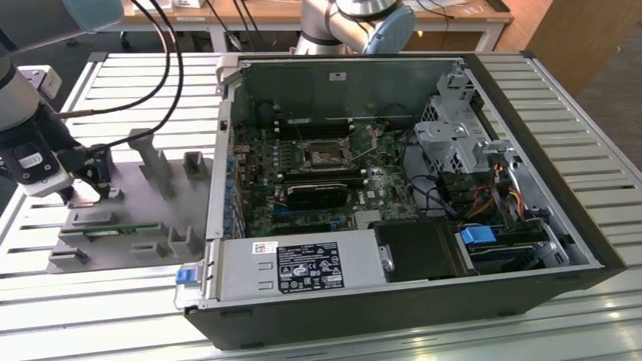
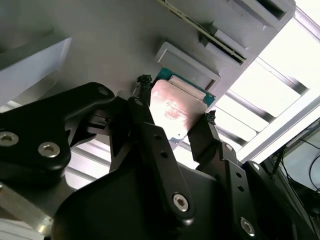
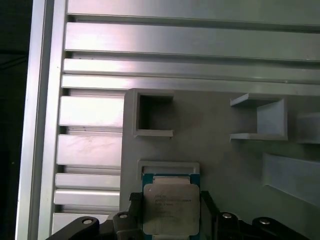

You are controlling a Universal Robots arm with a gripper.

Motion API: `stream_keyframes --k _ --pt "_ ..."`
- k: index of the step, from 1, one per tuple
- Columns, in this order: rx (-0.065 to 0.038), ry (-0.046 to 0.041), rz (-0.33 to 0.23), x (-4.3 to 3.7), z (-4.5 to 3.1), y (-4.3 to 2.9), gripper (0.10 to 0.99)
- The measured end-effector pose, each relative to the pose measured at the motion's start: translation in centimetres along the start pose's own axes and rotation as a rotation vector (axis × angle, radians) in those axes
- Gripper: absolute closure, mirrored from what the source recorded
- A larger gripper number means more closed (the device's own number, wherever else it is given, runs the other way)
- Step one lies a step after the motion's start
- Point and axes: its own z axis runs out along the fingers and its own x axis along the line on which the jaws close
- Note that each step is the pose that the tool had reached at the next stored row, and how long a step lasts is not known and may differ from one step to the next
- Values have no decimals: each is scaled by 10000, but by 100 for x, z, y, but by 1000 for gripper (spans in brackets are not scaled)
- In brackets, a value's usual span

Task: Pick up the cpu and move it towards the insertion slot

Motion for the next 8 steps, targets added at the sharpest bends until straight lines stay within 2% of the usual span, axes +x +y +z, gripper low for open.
stream_keyframes --k 8 --pt "0 -17 -1 -2 -183 12 545"
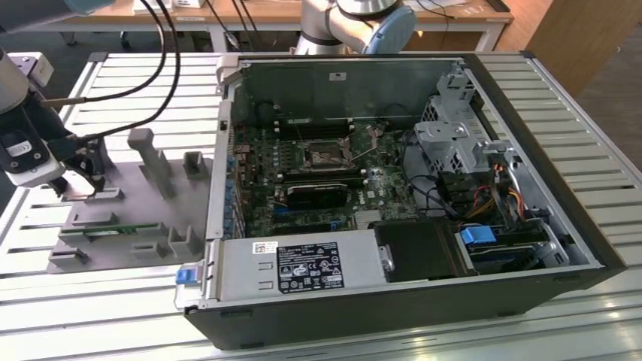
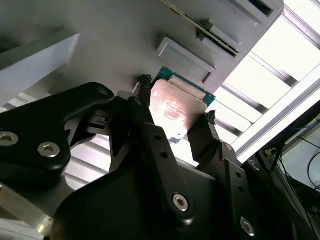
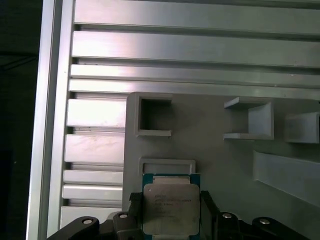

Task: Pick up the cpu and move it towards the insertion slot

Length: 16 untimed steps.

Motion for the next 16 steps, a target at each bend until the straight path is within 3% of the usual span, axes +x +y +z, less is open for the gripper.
stream_keyframes --k 16 --pt "2 -65 -4 -5 -402 28 545"
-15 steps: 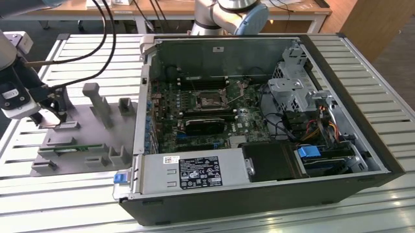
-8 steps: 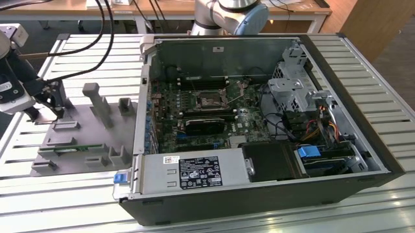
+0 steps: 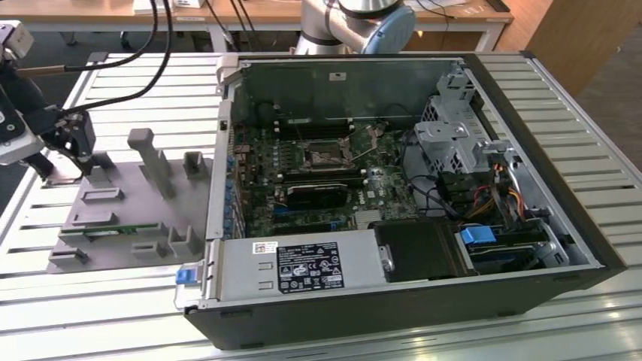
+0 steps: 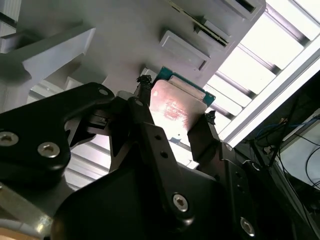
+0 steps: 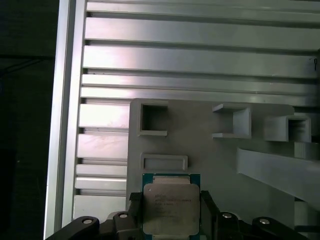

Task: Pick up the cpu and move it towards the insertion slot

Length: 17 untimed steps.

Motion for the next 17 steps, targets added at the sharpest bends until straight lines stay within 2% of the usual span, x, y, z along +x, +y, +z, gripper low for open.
stream_keyframes --k 17 --pt "1 -58 -4 -9 -451 31 545"
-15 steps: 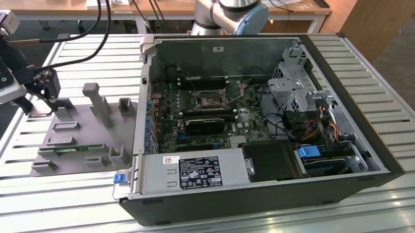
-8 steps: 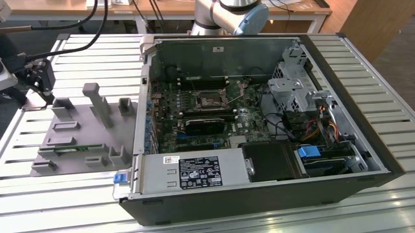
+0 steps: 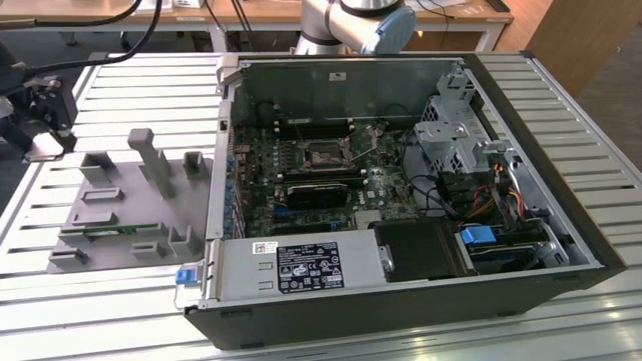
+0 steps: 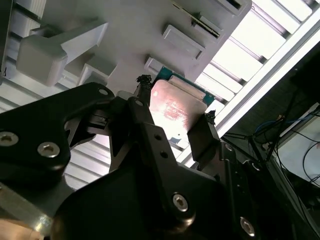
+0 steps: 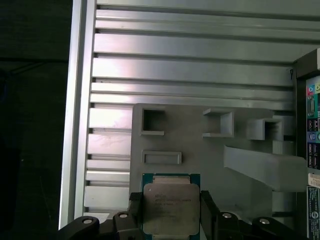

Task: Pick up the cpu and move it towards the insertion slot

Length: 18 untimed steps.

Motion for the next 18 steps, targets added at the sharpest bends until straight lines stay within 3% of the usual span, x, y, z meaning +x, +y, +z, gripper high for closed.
stream_keyframes --k 18 --pt "2 -113 -8 -13 -501 34 545"
